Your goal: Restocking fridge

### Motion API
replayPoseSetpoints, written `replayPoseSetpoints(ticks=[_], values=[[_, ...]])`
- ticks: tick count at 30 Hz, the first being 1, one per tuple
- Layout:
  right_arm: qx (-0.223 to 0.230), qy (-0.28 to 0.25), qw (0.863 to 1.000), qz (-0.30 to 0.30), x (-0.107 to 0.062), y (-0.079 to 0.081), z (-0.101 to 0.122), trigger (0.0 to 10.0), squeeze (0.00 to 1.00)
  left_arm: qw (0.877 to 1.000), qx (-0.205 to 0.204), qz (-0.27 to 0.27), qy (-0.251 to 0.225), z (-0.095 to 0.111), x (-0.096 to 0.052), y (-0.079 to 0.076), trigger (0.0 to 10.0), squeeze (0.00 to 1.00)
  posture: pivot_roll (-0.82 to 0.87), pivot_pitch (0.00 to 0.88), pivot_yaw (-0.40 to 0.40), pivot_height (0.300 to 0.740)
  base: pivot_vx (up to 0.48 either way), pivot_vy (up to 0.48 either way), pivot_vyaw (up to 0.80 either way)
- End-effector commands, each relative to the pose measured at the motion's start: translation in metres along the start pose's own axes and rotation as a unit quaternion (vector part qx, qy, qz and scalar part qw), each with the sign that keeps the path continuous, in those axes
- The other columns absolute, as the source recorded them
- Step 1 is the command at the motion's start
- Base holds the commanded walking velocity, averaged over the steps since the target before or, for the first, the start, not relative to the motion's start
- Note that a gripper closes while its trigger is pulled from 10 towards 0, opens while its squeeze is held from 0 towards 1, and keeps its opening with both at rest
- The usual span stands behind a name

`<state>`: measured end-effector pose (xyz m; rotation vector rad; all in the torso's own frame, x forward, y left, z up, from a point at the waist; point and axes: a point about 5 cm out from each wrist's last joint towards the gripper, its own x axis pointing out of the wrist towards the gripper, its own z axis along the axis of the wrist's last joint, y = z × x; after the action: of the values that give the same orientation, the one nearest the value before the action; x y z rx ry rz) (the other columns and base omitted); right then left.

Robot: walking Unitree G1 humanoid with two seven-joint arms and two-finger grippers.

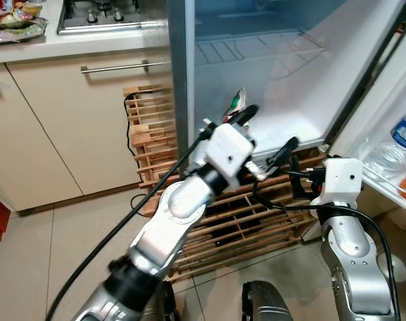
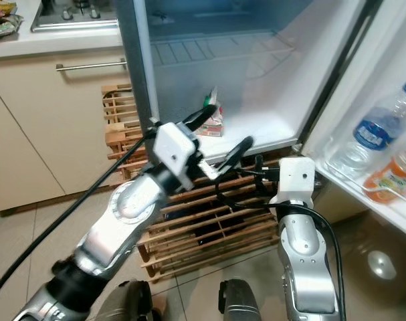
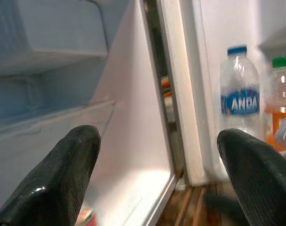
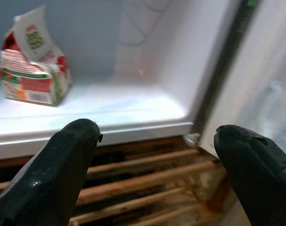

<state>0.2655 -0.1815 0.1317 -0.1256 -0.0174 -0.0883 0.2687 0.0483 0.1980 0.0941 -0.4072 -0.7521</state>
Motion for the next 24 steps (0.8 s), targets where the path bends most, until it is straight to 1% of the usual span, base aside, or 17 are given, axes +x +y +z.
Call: replayPoseSetpoints(ticks=[1,2,3,4,5,6,8,9,11,12,13,14,16,19,22,24], values=[[0.006,-0.004,1.000,-0.020,0.005,-0.009,-0.001,10.0,0.00,0.999,-0.010,0.043,-0.004,0.007,-0.013,0.016,10.0,0.00,-0.14,0.000,-0.007,0.661,0.000,0.000,0.00],[0.008,-0.004,1.000,-0.023,0.008,-0.009,-0.001,10.0,0.00,0.997,-0.012,0.071,-0.003,0.008,-0.018,0.021,10.0,0.00,-0.13,0.000,-0.008,0.661,0.000,0.000,0.00],[0.008,-0.004,1.000,-0.023,0.008,-0.009,-0.001,10.0,0.00,0.997,-0.012,0.071,-0.003,0.008,-0.018,0.021,10.0,0.00,-0.13,0.000,-0.008,0.661,0.000,0.000,0.00],[0.010,-0.004,1.000,-0.025,0.010,-0.010,-0.001,10.0,0.00,0.996,-0.017,0.092,0.001,0.008,-0.023,0.024,10.0,0.00,-0.13,0.000,-0.009,0.661,0.000,0.000,0.00],[0.014,-0.006,1.000,-0.027,0.014,-0.009,-0.001,10.0,0.00,0.989,-0.034,0.146,0.016,0.004,-0.028,0.031,10.0,0.00,-0.12,0.000,-0.010,0.661,0.000,0.000,0.70],[0.014,-0.006,1.000,-0.027,0.014,-0.009,-0.001,10.0,0.00,0.989,-0.034,0.146,0.016,0.004,-0.028,0.031,10.0,0.00,-0.12,0.000,-0.010,0.661,0.000,0.000,0.70],[0.018,-0.010,1.000,-0.022,0.019,-0.004,-0.001,10.0,0.00,0.976,-0.049,0.206,0.039,-0.004,-0.028,0.042,10.0,0.00,-0.10,0.000,-0.012,0.661,0.000,-0.424,0.71],[0.020,-0.012,1.000,-0.016,0.022,0.000,-0.001,10.0,0.00,0.971,-0.048,0.230,0.052,-0.010,-0.029,0.048,10.0,0.00,-0.10,0.000,-0.012,0.661,0.000,-0.420,0.69],[0.023,-0.017,1.000,-0.006,0.026,0.006,0.000,10.0,0.00,0.956,-0.043,0.275,0.094,-0.023,-0.035,0.061,10.0,0.00,-0.10,0.000,-0.010,0.661,0.000,-0.420,0.68],[0.023,-0.018,1.000,-0.004,0.027,0.007,0.000,10.0,0.00,0.951,-0.044,0.289,0.106,-0.028,-0.038,0.065,10.0,0.00,-0.10,0.000,-0.010,0.661,0.000,-0.420,0.68],[0.023,-0.018,1.000,-0.004,0.027,0.007,0.000,10.0,0.00,0.951,-0.044,0.289,0.106,-0.028,-0.038,0.065,10.0,0.00,-0.10,0.000,-0.010,0.661,0.000,-0.420,0.68],[0.024,-0.021,0.999,-0.001,0.029,0.009,0.000,10.0,0.00,0.939,-0.055,0.317,0.123,-0.035,-0.045,0.073,10.0,0.00,-0.11,0.000,-0.006,0.661,0.000,-0.424,0.67],[0.025,-0.025,0.999,0.003,0.032,0.011,0.001,10.0,0.00,0.932,-0.052,0.333,0.133,-0.038,-0.050,0.077,10.0,0.00,-0.11,0.000,-0.002,0.661,0.000,-0.424,0.65],[0.023,-0.028,0.999,0.007,0.034,0.012,0.002,10.0,0.00,0.933,-0.039,0.332,0.134,-0.037,-0.049,0.078,10.0,0.00,-0.12,0.000,-0.002,0.661,0.000,-0.430,0.64],[0.021,-0.032,0.999,0.010,0.035,0.013,0.002,10.0,0.00,0.936,-0.028,0.326,0.132,-0.038,-0.043,0.077,10.0,0.00,-0.12,0.000,-0.003,0.661,0.000,-0.426,0.63],[0.011,-0.033,0.999,0.021,0.035,0.016,0.002,10.0,0.00,0.938,-0.015,0.315,0.144,-0.041,-0.035,0.075,10.0,0.00,-0.12,0.000,-0.003,0.661,0.000,-0.216,0.28]])
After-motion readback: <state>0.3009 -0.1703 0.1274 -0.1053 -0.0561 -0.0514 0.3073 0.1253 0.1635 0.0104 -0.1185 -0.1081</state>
